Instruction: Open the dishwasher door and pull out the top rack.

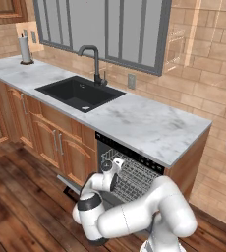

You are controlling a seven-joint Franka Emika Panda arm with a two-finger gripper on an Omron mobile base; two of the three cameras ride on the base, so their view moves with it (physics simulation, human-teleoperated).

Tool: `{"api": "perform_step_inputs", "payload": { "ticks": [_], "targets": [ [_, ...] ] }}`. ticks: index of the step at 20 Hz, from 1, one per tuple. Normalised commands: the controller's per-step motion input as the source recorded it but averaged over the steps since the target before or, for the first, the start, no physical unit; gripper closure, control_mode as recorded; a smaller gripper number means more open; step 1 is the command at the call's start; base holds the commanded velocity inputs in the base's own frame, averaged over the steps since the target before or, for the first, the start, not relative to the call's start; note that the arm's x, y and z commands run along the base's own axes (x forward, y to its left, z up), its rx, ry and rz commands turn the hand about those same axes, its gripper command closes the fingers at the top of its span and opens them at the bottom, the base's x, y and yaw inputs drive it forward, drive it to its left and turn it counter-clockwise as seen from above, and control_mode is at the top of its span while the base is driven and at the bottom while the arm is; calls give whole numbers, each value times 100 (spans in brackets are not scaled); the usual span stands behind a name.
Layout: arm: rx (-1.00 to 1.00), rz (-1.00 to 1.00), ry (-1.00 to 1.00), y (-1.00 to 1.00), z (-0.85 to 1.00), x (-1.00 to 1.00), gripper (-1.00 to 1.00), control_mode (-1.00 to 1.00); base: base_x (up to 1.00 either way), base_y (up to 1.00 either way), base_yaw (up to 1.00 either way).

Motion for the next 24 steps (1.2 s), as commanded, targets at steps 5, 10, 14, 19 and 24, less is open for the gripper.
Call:
{"api": "perform_step_inputs", "payload": {
  "ticks": [5, 10, 14, 19, 24],
  "targets": [
    [-22, 0, -17, 0, -29, 3, -100, -100, 0, 0, 0],
    [-18, 0, -10, -8, -24, 18, -100, -100, 0, 0, 0],
    [-10, 0, 0, -18, -24, 36, -100, -100, 0, 0, 0],
    [-10, 0, 0, -20, -29, 39, -100, -100, 0, 0, 0],
    [-12, 0, 0, -21, -42, 35, -100, -100, 0, 0, 0]
  ]
}}
